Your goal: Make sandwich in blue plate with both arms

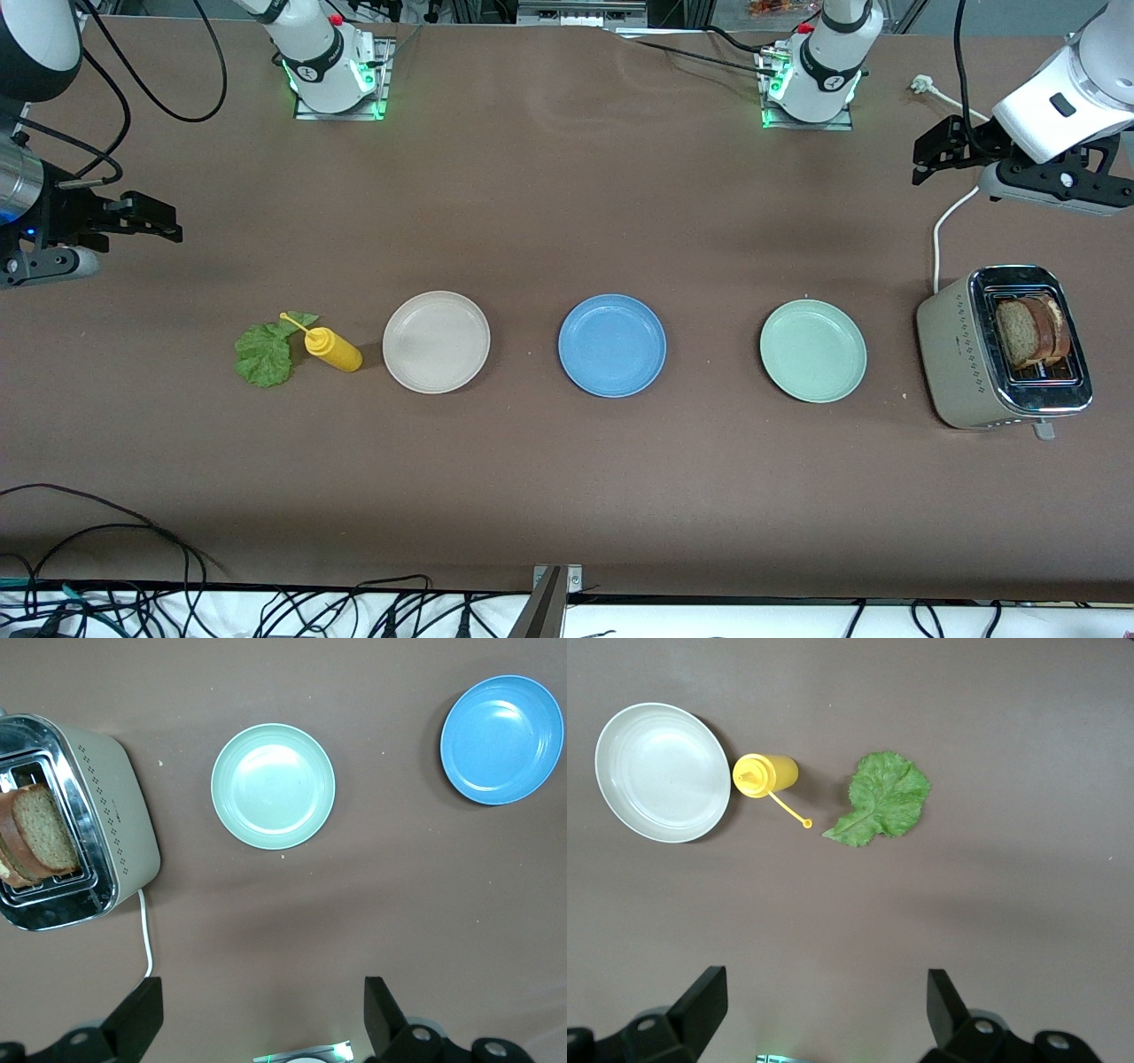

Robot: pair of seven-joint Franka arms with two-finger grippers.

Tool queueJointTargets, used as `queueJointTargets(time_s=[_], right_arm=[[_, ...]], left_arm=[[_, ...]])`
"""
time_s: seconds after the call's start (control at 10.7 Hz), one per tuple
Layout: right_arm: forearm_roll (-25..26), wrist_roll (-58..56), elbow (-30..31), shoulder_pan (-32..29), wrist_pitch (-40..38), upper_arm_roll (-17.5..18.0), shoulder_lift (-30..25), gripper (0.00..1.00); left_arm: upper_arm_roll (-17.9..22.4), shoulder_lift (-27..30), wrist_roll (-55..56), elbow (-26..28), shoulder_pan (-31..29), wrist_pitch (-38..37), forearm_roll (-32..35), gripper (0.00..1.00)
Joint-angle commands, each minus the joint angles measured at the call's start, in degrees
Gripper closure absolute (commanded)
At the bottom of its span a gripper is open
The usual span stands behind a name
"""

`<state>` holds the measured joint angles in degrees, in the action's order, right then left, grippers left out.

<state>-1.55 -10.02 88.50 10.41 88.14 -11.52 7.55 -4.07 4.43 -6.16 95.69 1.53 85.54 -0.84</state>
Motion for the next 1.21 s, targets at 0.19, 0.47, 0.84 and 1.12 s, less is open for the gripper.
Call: queueJointTargets(time_s=[0.19, 0.47, 0.84, 1.12], right_arm=[[-0.7, -0.5, 0.0, 0.0, 0.1, -0.1, -0.3, 0.00], [-0.7, -0.5, 0.0, 0.0, 0.2, -0.1, -0.3, 0.00], [-0.7, -0.5, 0.1, 0.0, 0.1, -0.1, -0.2, 0.00], [-0.7, -0.6, 0.1, 0.0, 0.2, -0.1, -0.3, 0.00]], left_arm=[[-0.1, -0.8, -1.5, -1.6, -0.2, -0.7, 1.5, 0.00], [-0.1, -1.1, -1.5, -1.6, -0.3, -0.7, 1.5, 0.00], [-0.1, -1.9, -1.5, -1.6, -0.3, -1.1, 1.5, 0.00], [-0.1, -1.9, -1.5, -1.6, -0.3, -1.1, 1.5, 0.00]])
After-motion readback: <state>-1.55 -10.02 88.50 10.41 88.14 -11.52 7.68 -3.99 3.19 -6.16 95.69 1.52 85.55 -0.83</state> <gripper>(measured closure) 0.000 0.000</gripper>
